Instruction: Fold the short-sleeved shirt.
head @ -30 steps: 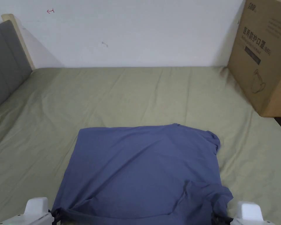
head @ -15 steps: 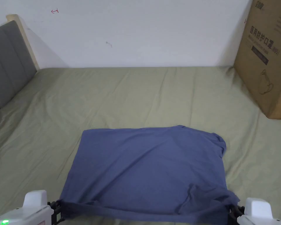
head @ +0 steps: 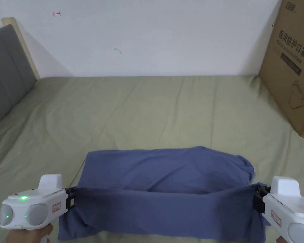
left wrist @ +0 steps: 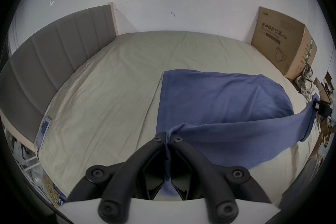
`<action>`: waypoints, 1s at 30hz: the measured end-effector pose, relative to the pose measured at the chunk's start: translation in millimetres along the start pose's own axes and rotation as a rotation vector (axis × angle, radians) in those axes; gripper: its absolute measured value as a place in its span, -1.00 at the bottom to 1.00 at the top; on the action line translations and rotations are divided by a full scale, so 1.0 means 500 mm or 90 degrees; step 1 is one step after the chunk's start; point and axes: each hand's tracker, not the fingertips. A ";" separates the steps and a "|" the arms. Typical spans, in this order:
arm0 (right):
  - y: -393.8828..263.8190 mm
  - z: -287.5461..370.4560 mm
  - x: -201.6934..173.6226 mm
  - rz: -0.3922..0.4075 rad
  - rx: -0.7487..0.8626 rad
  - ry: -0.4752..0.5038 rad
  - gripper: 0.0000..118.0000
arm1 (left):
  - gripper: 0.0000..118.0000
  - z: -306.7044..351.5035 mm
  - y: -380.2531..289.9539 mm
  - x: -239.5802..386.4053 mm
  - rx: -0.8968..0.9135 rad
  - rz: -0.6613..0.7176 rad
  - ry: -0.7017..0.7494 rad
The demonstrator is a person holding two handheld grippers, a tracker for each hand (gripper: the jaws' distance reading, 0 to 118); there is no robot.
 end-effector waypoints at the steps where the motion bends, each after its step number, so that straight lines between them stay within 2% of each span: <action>1: 0.001 -0.021 0.003 0.000 -0.017 -0.005 -0.91 | -0.99 -0.021 0.009 0.004 -0.009 -0.006 0.001; 5: -0.010 -0.104 0.006 -0.005 -0.074 -0.023 -0.91 | -0.99 -0.115 0.026 0.024 -0.062 -0.050 0.016; 6: -0.010 -0.097 -0.019 -0.007 -0.094 -0.029 -0.91 | -0.99 -0.137 0.026 0.029 -0.079 -0.060 0.023; 12: -0.041 -0.168 -0.027 0.007 -0.177 -0.048 -0.89 | -0.98 -0.205 -0.001 0.041 -0.144 -0.051 0.038; 13: -0.034 -0.168 -0.030 0.000 -0.129 -0.036 -0.82 | -0.97 -0.203 -0.002 0.042 -0.147 -0.050 0.039; 14: -0.055 -0.178 -0.011 -0.017 -0.257 -0.022 -0.67 | -0.95 -0.197 0.000 0.044 -0.142 -0.047 0.043; 15: -0.051 -0.171 -0.012 -0.017 -0.256 -0.022 -0.40 | -0.83 -0.191 0.005 0.044 -0.136 -0.040 0.046; 16: -0.043 -0.161 -0.014 -0.014 -0.252 -0.025 0.08 | -0.59 -0.183 0.008 0.043 -0.136 -0.028 0.044; 17: -0.036 -0.149 -0.010 -0.013 -0.245 -0.028 0.39 | -0.26 -0.174 0.015 0.041 -0.138 -0.004 0.026; 18: -0.029 -0.133 -0.004 -0.014 -0.233 -0.030 0.57 | 0.15 -0.162 0.022 0.039 -0.139 0.014 0.019; 19: -0.019 -0.111 -0.004 -0.014 -0.225 -0.032 0.58 | 0.59 -0.139 0.029 0.041 -0.128 0.032 0.016; 20: -0.010 -0.091 -0.003 -0.013 -0.217 -0.033 0.58 | 0.79 -0.112 0.034 0.043 -0.102 0.047 0.012; 22: 0.021 -0.034 -0.001 -0.043 -0.125 -0.021 0.58 | 0.85 -0.041 0.043 0.046 -0.014 0.068 -0.011; 25: 0.063 0.056 -0.010 -0.039 -0.050 -0.006 0.58 | 0.85 0.066 0.057 0.052 0.090 0.079 -0.036; 30: 0.093 0.201 -0.035 -0.033 0.081 -0.008 0.58 | 0.85 0.238 0.047 0.084 0.247 0.033 -0.026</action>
